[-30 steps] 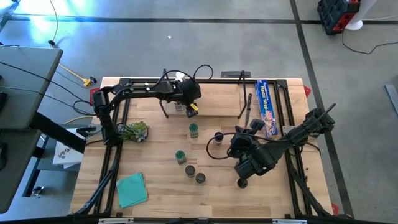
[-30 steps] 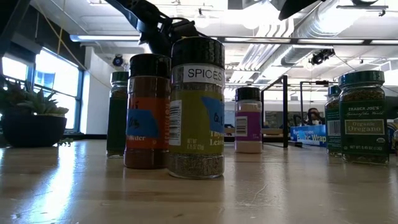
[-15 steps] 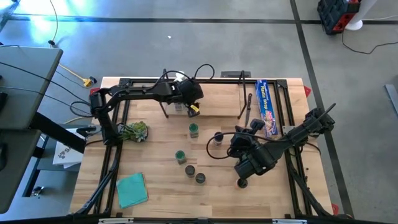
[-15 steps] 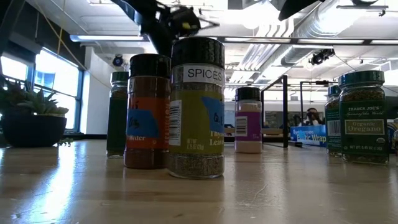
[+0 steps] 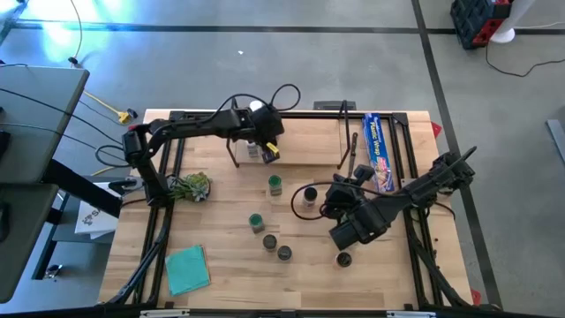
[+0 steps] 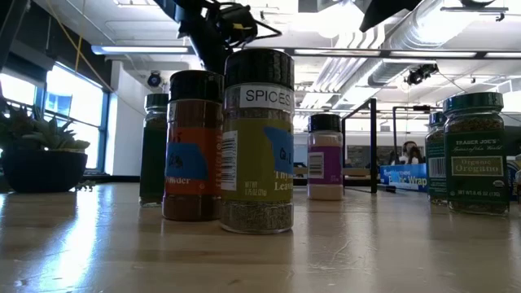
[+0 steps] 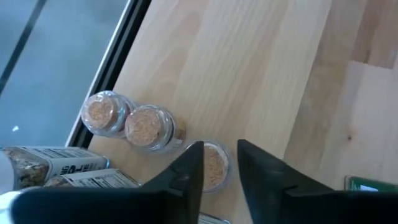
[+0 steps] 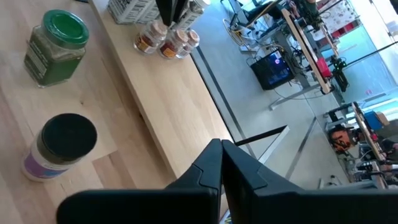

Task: Shelf spices
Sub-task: Put the brown seasoning bottle on the shelf aligned with the other brown seasoning bottles

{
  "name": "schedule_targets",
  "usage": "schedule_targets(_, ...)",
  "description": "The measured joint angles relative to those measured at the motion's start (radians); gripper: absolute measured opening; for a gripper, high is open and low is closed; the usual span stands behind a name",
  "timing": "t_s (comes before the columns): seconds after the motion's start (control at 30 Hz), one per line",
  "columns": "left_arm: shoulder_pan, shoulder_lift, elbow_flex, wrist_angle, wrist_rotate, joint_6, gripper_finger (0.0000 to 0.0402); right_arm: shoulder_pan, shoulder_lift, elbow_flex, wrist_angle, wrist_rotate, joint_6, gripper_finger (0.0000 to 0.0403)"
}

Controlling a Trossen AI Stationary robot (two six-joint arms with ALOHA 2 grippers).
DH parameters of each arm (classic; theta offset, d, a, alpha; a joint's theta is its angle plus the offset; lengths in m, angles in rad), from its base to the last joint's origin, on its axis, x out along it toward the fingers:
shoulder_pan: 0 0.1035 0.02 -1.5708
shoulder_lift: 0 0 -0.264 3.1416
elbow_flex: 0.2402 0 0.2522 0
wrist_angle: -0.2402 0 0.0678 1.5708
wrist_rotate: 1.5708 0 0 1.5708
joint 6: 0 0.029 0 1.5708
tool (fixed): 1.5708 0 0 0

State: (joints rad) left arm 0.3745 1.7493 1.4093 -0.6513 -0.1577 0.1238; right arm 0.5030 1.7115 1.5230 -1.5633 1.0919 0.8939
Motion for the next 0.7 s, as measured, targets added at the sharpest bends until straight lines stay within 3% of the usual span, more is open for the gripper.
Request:
schedule_targets(0.3, 0.039, 0.021, 0.001, -0.002, 0.036, 0.01, 0.0019, 0.0, 0.0, 0.0, 0.009, -0.005, -0.005, 0.0004)
schedule_targets(0.7, 0.047, 0.072, 0.0, 0.007, 0.044, 0.02, 0.0001, 0.001, 0.0, 0.0, 0.015, -0.018, -0.004, 0.0004)
